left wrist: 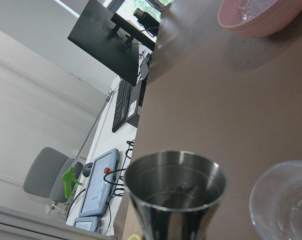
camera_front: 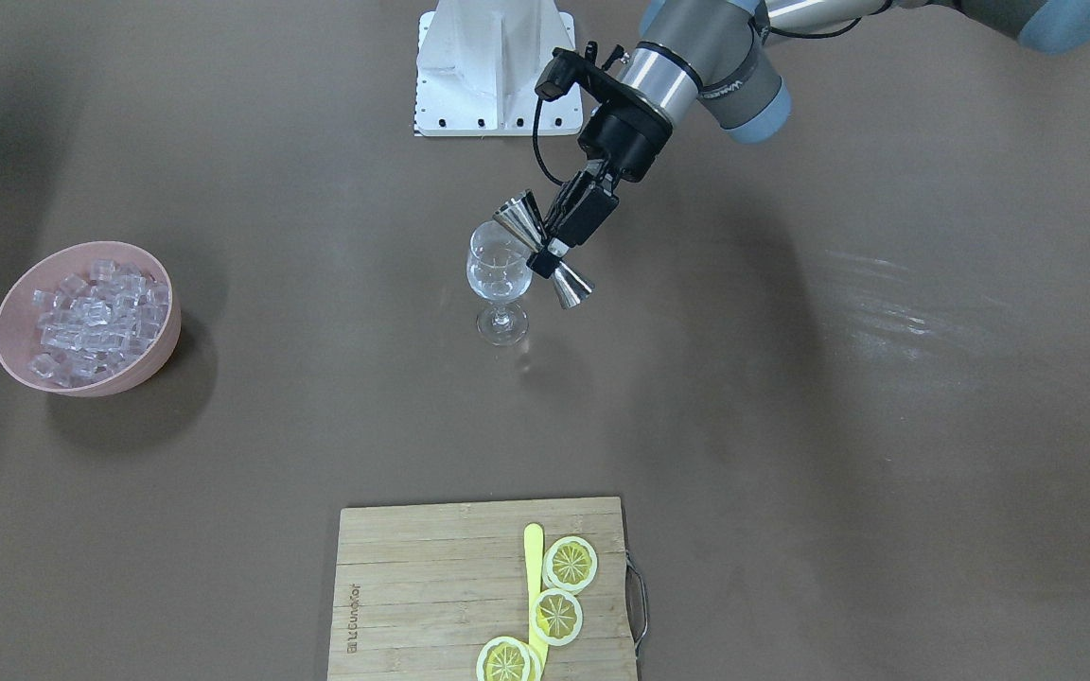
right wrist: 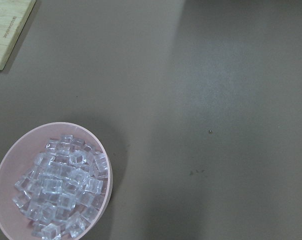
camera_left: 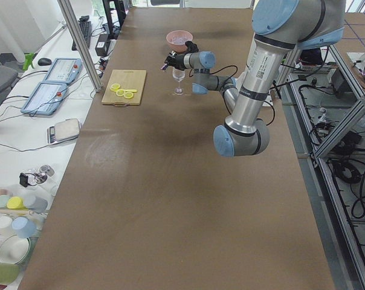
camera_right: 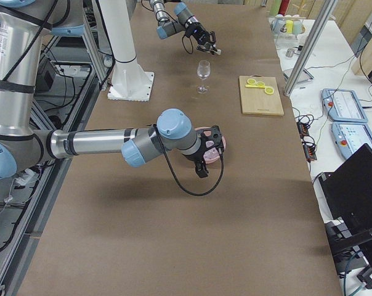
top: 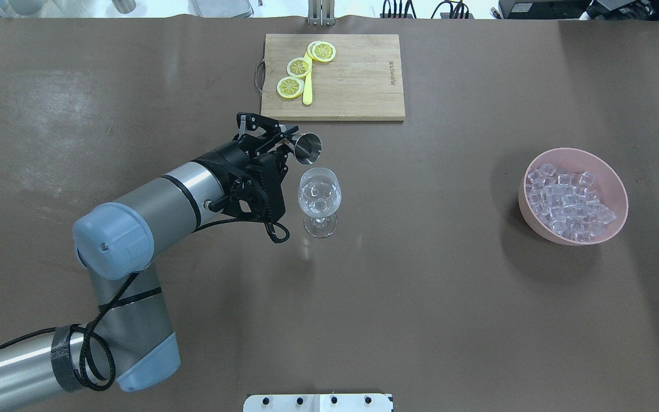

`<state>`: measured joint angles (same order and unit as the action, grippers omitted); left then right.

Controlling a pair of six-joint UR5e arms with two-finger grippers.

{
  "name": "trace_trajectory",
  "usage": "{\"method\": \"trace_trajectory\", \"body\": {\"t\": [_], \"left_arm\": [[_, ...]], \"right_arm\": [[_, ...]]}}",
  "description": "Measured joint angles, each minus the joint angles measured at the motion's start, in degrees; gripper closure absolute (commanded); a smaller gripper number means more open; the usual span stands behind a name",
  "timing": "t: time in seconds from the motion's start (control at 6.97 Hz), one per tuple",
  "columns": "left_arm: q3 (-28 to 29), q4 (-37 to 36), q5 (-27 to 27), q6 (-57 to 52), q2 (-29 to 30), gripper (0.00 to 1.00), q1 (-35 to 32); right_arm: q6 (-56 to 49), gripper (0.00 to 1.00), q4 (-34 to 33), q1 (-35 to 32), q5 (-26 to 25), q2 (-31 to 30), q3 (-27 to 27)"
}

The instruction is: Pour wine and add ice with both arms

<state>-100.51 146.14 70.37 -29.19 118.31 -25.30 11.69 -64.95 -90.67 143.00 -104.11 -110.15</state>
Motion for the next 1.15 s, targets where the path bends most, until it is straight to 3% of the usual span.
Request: {"method": "trace_trajectory", "body": {"t": [1.15], "left_arm": [[1.13, -2.87, -4.91, -7.27, 1.25, 1.00, 0.16]], "right_arm": [[0.00, 0.00, 0.00, 0.02, 0.54, -0.03, -0.32]]}}
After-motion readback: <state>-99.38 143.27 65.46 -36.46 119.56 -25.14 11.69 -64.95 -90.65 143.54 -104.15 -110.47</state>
